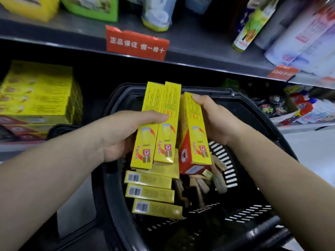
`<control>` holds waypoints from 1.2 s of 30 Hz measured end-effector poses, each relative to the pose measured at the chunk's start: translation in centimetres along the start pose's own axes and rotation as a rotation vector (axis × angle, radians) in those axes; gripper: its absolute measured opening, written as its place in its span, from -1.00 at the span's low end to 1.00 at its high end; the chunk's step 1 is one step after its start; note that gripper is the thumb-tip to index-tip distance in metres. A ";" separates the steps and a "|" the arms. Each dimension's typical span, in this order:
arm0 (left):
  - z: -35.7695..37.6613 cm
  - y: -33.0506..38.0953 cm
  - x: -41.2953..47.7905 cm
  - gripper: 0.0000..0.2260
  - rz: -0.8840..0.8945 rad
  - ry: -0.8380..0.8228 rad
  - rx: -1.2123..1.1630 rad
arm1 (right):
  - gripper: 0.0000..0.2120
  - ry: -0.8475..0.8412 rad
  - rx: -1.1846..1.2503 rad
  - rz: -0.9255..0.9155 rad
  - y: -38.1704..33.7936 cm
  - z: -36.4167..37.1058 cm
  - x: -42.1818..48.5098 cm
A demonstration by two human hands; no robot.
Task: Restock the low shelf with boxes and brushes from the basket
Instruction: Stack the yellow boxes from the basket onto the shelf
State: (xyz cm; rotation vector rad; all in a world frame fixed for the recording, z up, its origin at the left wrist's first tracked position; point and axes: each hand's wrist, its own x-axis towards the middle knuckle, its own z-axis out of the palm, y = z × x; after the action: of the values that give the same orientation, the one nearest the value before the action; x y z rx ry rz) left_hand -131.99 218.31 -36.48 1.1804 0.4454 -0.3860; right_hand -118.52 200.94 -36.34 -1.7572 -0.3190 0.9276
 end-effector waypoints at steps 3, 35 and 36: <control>-1.6 0.6 -2.0 -0.82 0.015 0.036 -0.039 | -0.52 0.061 -0.004 -0.027 -1.4 3.0 0.4; -28.2 -3.4 -9.5 -0.83 0.179 0.942 -0.285 | -0.88 -0.082 -0.500 -0.133 -5.5 24.7 16.6; -28.3 -3.4 -9.4 -0.84 0.183 0.935 -0.279 | -0.82 -0.091 -0.598 -0.158 -5.2 24.8 17.0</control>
State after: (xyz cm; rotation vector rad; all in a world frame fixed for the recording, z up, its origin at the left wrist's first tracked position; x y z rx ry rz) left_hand -145.39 244.33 -43.08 1.0618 1.1444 0.4145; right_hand -123.95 230.36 -42.06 -2.1895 -0.8514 0.8490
